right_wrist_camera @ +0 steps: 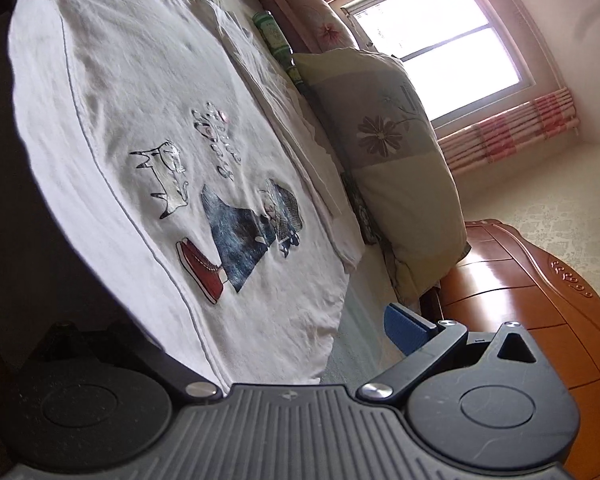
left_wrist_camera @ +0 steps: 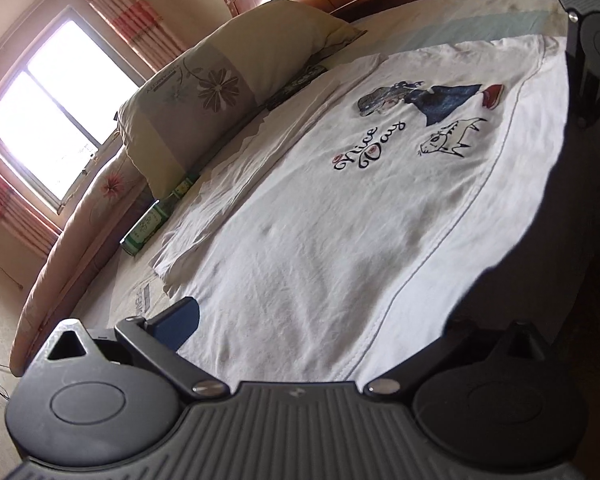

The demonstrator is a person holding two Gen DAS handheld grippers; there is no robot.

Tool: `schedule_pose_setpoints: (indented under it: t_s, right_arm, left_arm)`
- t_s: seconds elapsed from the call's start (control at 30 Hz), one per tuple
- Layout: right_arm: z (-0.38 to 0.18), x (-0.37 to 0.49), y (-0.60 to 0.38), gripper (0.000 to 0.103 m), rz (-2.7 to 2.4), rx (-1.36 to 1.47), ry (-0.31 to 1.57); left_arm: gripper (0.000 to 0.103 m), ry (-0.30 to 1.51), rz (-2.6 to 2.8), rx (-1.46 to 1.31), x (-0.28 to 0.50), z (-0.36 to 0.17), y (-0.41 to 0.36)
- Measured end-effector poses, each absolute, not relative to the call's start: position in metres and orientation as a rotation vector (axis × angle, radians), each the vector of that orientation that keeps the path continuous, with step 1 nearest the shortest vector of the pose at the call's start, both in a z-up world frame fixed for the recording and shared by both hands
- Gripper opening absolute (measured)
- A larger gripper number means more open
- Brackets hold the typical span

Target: Fold clothes

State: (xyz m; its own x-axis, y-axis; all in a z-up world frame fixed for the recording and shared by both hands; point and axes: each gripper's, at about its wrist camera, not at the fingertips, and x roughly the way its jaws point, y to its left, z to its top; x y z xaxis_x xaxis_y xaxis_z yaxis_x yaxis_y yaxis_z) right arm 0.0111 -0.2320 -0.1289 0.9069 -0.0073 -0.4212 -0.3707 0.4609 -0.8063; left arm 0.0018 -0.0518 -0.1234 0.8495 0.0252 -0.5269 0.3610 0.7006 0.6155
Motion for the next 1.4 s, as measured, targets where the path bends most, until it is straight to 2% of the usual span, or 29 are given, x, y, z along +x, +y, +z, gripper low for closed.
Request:
schedule_pose_setpoints:
  t_s: [0.3,0.8,1.4]
  right_arm:
    - [-0.117,0.012,-0.234,0.103,0.153,-0.937,0.321]
    - [-0.105,0.03,-0.237,0.103,0.077,-0.916,0.204]
    - [-0.092,0.13,-0.22,0.103,0.042,-0.91,0.196]
  left_arm:
    - [0.103,0.51,-0.176,0.83,0.003,-0.122,-0.052]
    - [0.103,0.385,-0.085,0.857,0.019,-0.094,-0.055]
    - [0.103,0.36,-0.12,0.931,0.131,-0.076,-0.039]
